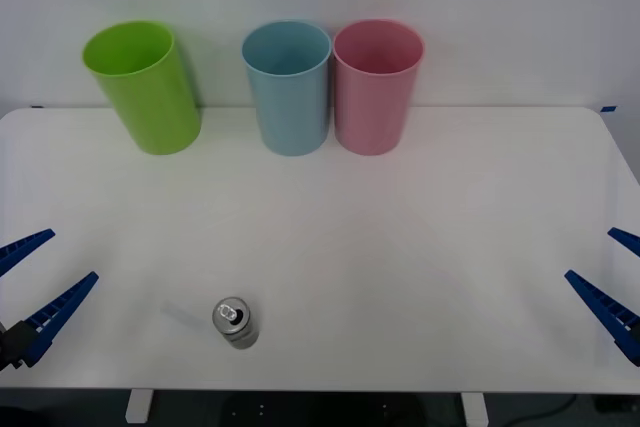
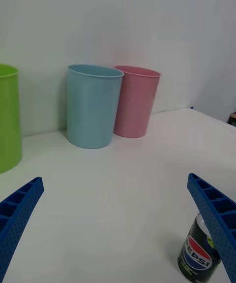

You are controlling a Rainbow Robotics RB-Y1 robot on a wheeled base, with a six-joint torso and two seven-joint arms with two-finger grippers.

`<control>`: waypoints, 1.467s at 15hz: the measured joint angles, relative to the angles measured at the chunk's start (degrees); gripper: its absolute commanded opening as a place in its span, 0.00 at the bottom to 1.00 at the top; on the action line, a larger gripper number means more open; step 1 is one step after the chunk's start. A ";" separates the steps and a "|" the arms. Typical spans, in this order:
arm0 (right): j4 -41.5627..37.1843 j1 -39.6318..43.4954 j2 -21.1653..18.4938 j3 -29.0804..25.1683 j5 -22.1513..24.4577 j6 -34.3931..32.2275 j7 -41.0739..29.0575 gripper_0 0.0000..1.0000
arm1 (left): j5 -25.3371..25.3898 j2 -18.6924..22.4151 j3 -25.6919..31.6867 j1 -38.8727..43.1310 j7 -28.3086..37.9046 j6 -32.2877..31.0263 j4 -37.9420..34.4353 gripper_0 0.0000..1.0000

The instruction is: Grasp the object on the table and drop it into the matching bin: aluminum can to the light blue bin, PET bottle to the pink bin.

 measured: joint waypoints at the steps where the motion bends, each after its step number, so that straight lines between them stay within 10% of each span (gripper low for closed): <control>1: 0.00 0.00 0.00 0.00 0.00 0.00 -0.01 1.00 | 0.00 0.00 0.00 0.00 0.00 0.00 0.00 1.00; 22: 0.00 0.00 0.00 0.00 0.00 0.00 -0.01 1.00 | 1.19 8.65 -0.95 9.58 -3.56 -3.91 0.41 1.00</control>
